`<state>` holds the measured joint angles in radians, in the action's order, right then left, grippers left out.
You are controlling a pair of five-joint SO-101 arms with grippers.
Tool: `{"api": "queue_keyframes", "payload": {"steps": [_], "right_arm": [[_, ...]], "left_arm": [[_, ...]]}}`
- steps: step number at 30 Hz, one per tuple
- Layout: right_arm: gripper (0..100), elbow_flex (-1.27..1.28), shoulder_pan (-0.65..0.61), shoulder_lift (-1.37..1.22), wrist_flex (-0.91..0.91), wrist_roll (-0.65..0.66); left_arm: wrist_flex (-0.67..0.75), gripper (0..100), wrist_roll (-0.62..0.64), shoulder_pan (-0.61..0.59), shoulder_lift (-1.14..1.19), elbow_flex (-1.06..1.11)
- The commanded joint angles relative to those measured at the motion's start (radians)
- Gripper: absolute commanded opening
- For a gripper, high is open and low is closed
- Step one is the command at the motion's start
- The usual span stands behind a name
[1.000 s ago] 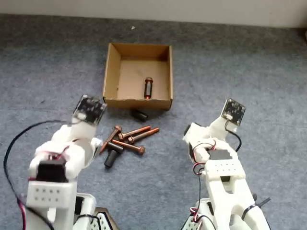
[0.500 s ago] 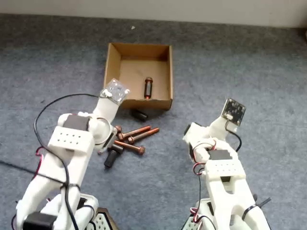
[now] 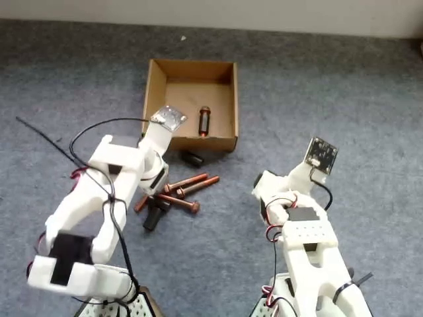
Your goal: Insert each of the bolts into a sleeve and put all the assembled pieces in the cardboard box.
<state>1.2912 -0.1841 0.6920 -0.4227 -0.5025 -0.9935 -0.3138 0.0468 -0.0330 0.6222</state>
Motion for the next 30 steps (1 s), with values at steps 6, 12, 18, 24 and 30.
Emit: {"api": "queue_keyframes", "payload": {"steps": [6, 12, 18, 24, 30], "right_arm": [[0.5, -0.010, -0.022, 0.047, 0.016, -0.005], [0.5, -0.008, -0.061, 0.047, 0.012, 0.026], [0.5, 0.015, -0.081, 0.119, -0.001, 0.157], [0.5, 0.177, -0.191, 0.449, -0.010, 0.261], [0.5, 0.303, -0.239, 0.754, -0.044, 0.325]], "left_arm": [[0.002, 5, 0.000, 0.024, 0.239, -0.228], [0.002, 0, 0.002, 0.021, 0.153, -0.200], [0.009, 0, 0.058, 0.019, -0.140, -0.065], [0.006, 0, 0.140, 0.019, -0.484, 0.058], [0.003, 0, 0.287, 0.022, -0.788, 0.163]]}}
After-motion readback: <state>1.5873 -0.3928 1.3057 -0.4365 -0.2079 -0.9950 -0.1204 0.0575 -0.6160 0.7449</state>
